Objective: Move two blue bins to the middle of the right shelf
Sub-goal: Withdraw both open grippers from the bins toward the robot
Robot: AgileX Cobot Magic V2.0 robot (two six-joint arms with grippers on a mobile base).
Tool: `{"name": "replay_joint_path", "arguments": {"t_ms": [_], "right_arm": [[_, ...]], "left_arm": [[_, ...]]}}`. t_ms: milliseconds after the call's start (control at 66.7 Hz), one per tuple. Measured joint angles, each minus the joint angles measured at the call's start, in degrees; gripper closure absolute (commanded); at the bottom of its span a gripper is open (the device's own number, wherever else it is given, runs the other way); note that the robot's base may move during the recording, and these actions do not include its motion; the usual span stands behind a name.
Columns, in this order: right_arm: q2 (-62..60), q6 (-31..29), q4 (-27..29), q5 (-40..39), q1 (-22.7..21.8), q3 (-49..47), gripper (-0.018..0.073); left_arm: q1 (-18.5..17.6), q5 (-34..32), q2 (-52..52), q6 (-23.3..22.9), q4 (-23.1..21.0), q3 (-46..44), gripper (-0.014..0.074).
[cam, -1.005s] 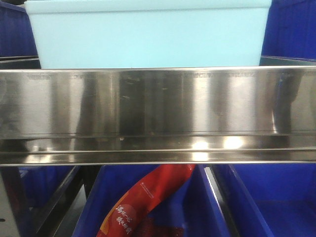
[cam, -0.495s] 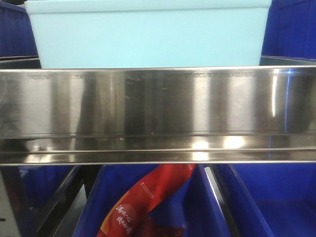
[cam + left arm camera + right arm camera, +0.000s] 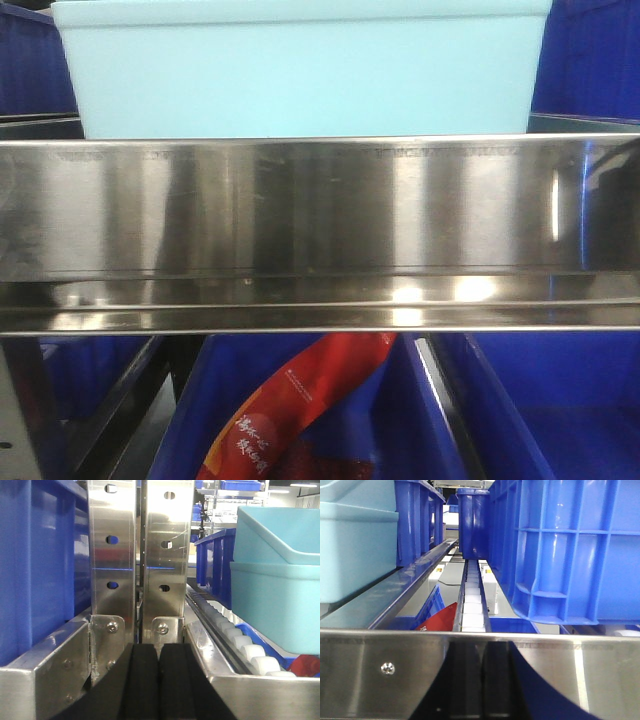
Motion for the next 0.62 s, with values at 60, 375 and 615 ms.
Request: {"name": "replay_joint_path", "arguments": {"t_ms": [60, 375, 615], "right_arm": [[0.0, 0.0, 0.0, 0.0, 0.0, 0.0, 0.0713], [0.0, 0.0, 0.0, 0.0, 0.0, 0.0, 0.0713], [0.0, 0.0, 0.0, 0.0, 0.0, 0.0, 0.0713]], "left_arm": [[0.0, 0.0, 0.0, 0.0, 0.0, 0.0, 0.0708], [0.0, 0.0, 0.0, 0.0, 0.0, 0.0, 0.0708], [0.0, 0.0, 0.0, 0.0, 0.0, 0.0, 0.0708]]}}
